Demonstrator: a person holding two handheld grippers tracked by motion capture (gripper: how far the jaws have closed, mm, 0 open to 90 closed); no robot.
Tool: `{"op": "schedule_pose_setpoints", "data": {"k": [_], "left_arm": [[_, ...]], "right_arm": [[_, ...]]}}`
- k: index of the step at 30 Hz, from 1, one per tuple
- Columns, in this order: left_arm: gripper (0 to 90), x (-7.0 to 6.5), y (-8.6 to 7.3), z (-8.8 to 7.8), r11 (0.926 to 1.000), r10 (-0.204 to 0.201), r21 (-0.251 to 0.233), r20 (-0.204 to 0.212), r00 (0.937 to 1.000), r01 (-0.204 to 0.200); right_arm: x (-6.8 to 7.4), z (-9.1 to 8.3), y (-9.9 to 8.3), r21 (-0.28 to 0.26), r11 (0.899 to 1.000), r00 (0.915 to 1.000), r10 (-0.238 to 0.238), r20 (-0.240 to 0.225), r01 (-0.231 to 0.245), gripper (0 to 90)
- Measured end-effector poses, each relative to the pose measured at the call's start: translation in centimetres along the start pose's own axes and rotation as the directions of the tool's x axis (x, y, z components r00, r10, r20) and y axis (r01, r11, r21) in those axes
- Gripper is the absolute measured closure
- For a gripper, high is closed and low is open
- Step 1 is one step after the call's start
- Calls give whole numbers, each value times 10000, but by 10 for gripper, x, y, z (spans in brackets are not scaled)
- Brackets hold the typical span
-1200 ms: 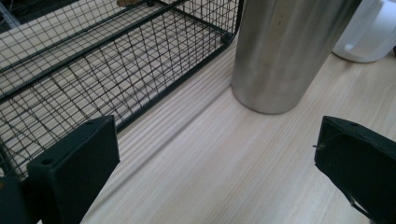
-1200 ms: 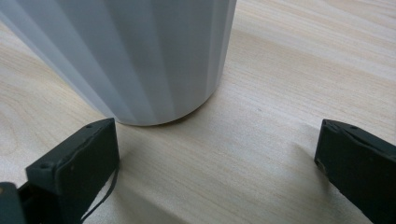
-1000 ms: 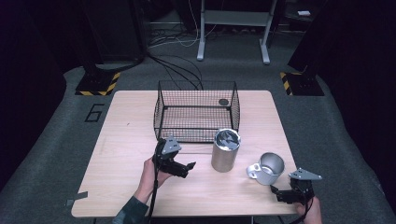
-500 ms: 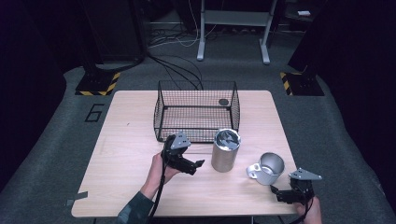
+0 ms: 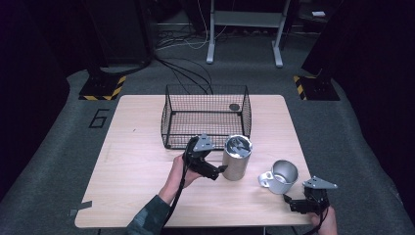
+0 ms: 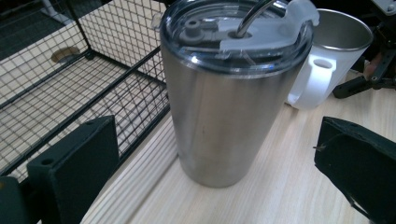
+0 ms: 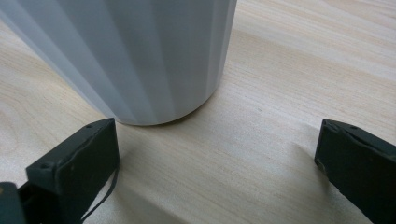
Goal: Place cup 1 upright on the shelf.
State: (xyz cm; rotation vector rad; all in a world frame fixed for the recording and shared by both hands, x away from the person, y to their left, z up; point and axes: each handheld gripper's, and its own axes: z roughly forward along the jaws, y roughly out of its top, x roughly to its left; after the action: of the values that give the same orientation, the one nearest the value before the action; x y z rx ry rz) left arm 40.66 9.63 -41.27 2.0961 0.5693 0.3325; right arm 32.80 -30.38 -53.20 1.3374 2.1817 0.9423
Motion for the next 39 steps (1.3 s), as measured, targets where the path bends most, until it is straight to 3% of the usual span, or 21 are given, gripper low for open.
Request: {"op": "schedule_pose_setpoints", "data": {"k": [15, 26, 39], "left_arm": [[0, -4, 17, 25, 9998, 200, -36, 163, 9997, -200], [0, -4, 24, 36, 9995, 36, -319, 433, 9991, -22], [30, -6, 29, 48, 9991, -4, -420, 462, 9989, 23]], "right_arm": [[0, 0, 0, -3, 10000, 10000, -9, -11, 9, 0], [0, 0, 0, -5, 10000, 10000, -5, -13, 5, 0], [0, 0, 0, -7, 10000, 10000, 13, -1, -13, 0]]}}
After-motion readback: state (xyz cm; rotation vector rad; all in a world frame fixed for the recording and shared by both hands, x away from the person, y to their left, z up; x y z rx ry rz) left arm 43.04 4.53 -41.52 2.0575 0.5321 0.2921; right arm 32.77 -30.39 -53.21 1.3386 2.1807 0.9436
